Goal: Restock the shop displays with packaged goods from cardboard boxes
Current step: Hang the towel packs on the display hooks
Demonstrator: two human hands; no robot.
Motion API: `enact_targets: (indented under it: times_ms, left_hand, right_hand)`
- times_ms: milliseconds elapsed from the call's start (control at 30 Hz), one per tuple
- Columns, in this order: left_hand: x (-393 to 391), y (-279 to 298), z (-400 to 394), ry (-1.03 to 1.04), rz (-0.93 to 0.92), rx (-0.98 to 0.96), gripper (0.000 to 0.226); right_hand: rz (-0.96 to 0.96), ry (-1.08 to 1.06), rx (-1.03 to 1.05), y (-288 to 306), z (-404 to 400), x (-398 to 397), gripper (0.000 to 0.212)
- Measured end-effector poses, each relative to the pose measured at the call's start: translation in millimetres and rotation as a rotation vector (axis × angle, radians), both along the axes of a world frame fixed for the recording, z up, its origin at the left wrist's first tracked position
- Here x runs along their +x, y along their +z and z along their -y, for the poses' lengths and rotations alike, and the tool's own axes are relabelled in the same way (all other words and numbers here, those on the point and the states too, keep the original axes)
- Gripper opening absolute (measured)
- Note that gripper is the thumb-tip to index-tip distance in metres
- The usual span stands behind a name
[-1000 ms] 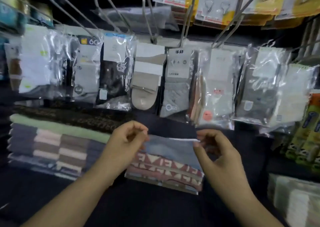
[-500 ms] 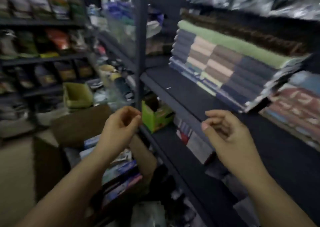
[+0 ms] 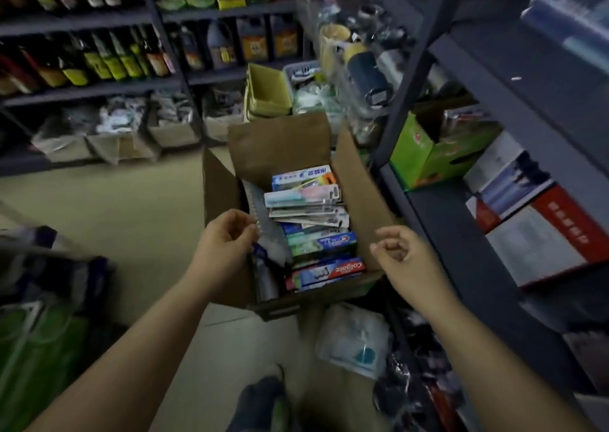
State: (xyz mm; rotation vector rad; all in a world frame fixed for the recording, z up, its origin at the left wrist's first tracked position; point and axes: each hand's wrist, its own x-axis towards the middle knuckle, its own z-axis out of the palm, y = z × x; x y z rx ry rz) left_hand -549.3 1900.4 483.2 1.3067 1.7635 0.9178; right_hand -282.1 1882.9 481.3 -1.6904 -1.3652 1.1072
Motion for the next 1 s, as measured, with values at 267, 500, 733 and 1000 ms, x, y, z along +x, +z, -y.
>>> enact_targets:
  times_ms: [267, 500, 733, 1000]
  left_hand:
    - [-42.5, -26.3, -53.9, -0.116, -0.097, -0.117, 0.013]
    - [-86.2, -63.0, -165.1, -0.358, -0.205, -0.136, 0.008]
    - [-99.9, -92.4, -245.8, -0.584, -0.137, -0.278, 0.018]
    - [-59.5, -144.5, -309.2, -0.724, -0.235, -0.448, 0.009]
  right_hand:
    - [-0.001, 0.007, -0.155, -49.1, -33.7, -59.7, 0.015]
    - [0.051, -0.092, -0.319, -101.4, -102.8, -135.2, 0.016]
    - [0.02, -0.283, -0.514, -141.7, -134.2, -177.6, 0.014]
    - [-0.017, -0.407, -0.609, -169.5, -155.8, -179.3, 0.013]
